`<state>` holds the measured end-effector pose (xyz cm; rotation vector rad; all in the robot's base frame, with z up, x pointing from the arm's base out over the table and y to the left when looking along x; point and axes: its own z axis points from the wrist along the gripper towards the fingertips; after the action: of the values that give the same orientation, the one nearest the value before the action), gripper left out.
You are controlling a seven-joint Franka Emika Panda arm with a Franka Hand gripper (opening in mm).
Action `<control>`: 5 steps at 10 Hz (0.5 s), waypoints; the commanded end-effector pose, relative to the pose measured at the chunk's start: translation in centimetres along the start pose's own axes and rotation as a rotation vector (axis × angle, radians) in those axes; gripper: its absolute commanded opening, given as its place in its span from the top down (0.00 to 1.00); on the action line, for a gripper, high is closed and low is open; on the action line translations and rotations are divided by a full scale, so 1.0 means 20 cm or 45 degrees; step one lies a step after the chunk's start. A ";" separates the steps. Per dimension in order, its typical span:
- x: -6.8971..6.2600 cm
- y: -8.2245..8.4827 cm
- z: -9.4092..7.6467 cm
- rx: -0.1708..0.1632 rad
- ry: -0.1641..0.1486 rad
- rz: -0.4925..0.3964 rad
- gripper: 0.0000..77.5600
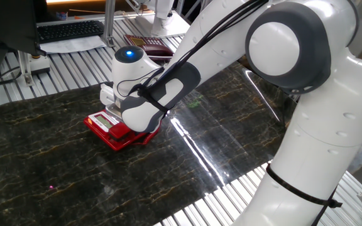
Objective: Place the handset of the telephone on the corresponding phone cradle
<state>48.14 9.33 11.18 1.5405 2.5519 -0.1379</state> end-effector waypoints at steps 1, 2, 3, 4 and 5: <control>-0.01 0.01 0.00 -0.004 -0.001 -0.005 0.99; -0.01 0.01 0.00 -0.004 -0.001 -0.004 0.99; -0.01 0.01 0.00 -0.004 -0.001 -0.005 0.99; -0.01 0.01 0.00 -0.004 -0.002 -0.008 0.99; -0.01 0.01 0.00 -0.007 -0.003 -0.012 0.99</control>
<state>48.12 9.29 11.07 1.5367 2.5555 -0.1398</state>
